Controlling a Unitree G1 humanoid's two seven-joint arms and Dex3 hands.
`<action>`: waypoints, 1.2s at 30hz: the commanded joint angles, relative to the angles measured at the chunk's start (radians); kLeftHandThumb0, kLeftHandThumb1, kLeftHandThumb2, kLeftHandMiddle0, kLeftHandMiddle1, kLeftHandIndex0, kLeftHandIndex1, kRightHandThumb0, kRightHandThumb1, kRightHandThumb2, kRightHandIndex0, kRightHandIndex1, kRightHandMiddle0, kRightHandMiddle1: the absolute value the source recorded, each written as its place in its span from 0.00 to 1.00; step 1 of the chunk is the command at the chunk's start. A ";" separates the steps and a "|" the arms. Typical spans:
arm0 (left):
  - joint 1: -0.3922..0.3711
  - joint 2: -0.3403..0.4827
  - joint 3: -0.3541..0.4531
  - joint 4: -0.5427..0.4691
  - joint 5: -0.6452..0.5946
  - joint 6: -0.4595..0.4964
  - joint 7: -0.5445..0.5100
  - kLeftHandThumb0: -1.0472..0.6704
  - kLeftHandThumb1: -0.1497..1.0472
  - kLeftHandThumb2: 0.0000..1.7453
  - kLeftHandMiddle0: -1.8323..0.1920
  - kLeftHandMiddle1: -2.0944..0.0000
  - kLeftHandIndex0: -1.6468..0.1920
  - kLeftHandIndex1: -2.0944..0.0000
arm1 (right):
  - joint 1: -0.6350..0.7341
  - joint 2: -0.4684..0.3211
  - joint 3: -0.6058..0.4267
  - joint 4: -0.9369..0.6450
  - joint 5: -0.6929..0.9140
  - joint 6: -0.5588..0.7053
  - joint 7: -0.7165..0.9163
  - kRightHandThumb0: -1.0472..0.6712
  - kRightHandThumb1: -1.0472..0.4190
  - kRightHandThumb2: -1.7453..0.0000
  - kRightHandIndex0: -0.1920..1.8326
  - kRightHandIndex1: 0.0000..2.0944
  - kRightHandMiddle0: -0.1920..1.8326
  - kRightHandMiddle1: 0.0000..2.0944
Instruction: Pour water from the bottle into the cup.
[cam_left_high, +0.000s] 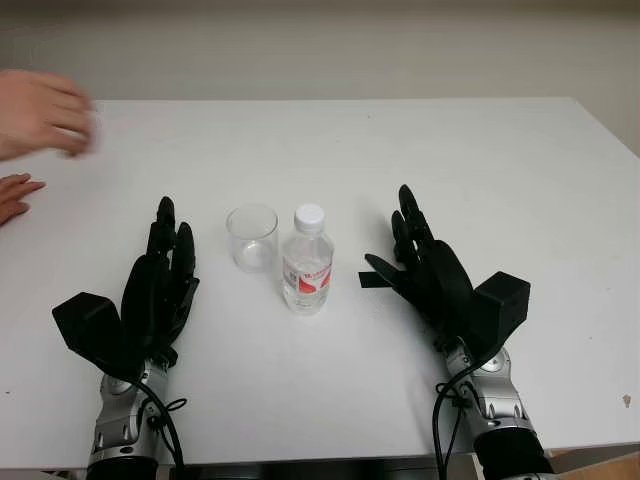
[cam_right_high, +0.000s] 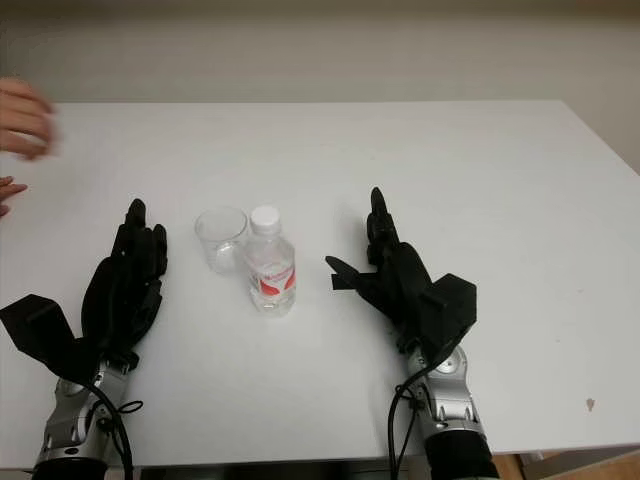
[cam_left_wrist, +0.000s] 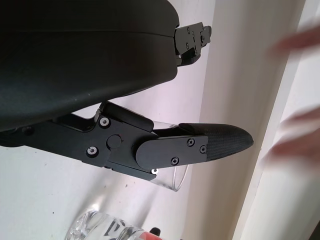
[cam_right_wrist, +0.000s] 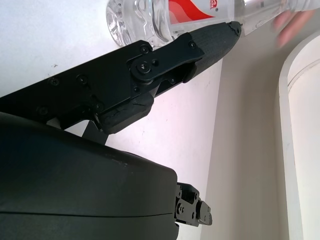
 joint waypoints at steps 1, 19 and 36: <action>0.037 -0.010 -0.001 0.017 -0.006 0.011 -0.001 0.18 1.00 0.28 1.00 0.98 0.99 0.97 | -0.005 0.002 -0.004 -0.001 0.005 -0.013 0.004 0.10 0.10 0.97 0.00 0.00 0.00 0.00; 0.005 -0.008 -0.005 0.061 0.008 -0.014 0.001 0.17 1.00 0.28 1.00 0.98 0.99 0.97 | 0.033 -0.038 0.042 -0.262 -0.005 0.006 0.074 0.04 0.10 0.97 0.00 0.00 0.00 0.00; -0.024 -0.006 -0.002 0.080 0.005 -0.017 0.001 0.17 1.00 0.27 1.00 0.98 0.99 0.98 | 0.112 -0.068 0.113 -0.515 0.029 0.105 0.153 0.02 0.11 0.97 0.00 0.00 0.00 0.00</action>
